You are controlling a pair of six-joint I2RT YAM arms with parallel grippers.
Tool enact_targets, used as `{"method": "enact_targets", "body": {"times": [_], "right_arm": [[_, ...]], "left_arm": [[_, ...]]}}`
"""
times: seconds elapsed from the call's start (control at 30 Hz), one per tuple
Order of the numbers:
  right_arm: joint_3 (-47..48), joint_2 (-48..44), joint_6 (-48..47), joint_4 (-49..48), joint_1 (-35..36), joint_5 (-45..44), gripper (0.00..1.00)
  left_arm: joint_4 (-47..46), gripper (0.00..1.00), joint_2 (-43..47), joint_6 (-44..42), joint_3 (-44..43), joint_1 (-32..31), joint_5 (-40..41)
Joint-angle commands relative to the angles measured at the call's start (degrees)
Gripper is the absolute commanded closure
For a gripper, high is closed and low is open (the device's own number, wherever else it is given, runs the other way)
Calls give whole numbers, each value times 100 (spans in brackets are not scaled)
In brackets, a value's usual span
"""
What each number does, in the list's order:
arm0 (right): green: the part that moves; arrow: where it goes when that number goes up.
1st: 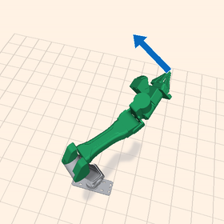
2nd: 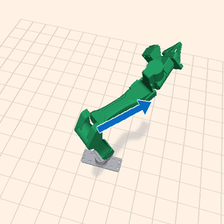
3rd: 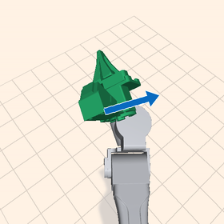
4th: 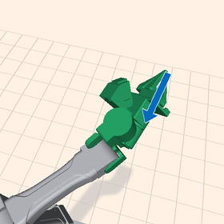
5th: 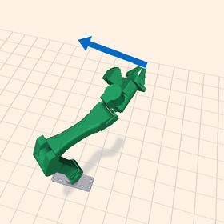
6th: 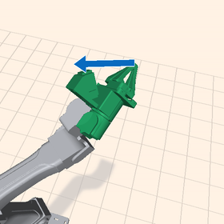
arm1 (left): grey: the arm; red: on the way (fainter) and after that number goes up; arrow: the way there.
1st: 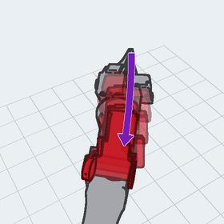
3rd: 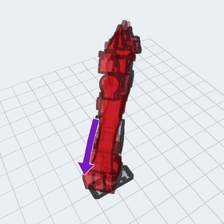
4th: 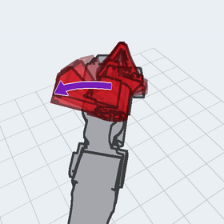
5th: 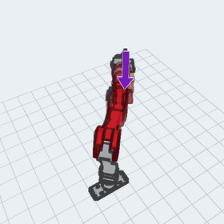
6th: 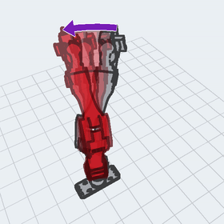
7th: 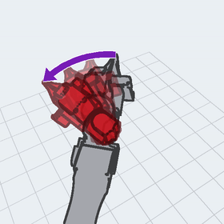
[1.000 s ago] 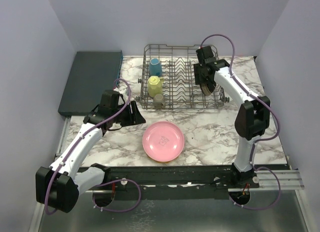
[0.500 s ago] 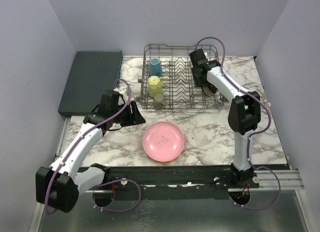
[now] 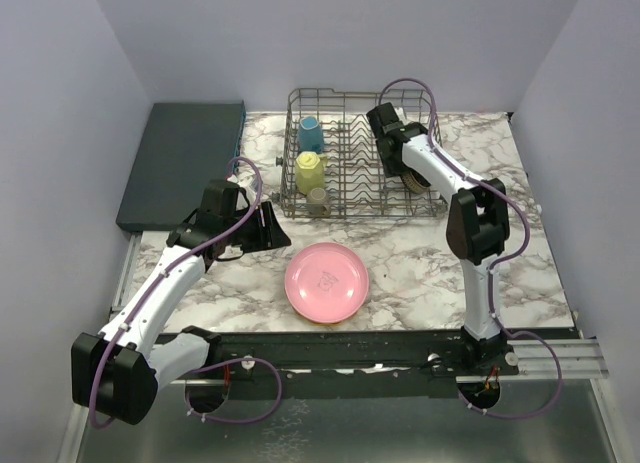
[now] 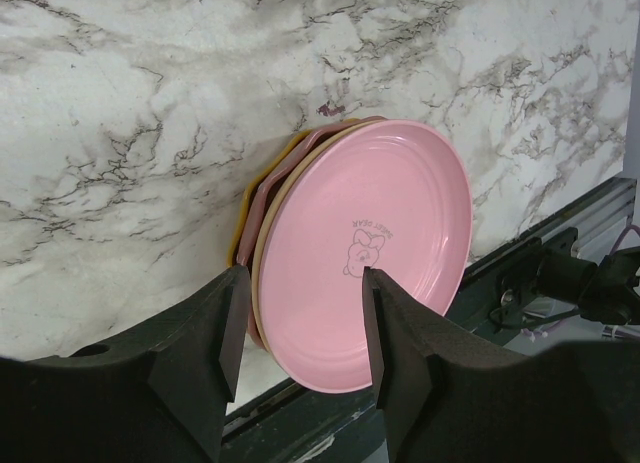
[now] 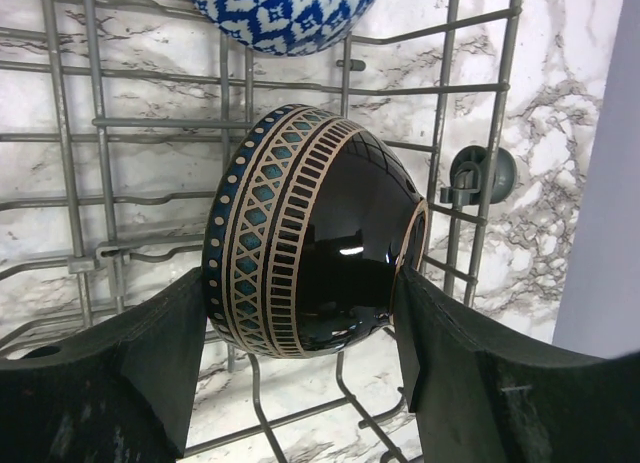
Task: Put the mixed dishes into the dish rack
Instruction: Turn the bowl upside down on the dish rack.
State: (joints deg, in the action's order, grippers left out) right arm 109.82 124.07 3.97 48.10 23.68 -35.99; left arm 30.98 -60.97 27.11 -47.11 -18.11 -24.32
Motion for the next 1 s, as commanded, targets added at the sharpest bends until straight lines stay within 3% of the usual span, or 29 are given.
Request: {"method": "enact_targets", "body": {"times": [0.0, 0.67, 0.97], "right_arm": [[110, 65, -199, -49, 22, -625, 100], [167, 463, -223, -89, 83, -752, 99], [191, 512, -197, -91, 117, -774, 72]], "left_arm": [[-91, 46, 61, -75, 35, -5, 120], [-85, 47, 6, -75, 31, 0, 124], [-85, 47, -19, -75, 31, -2, 120]]}}
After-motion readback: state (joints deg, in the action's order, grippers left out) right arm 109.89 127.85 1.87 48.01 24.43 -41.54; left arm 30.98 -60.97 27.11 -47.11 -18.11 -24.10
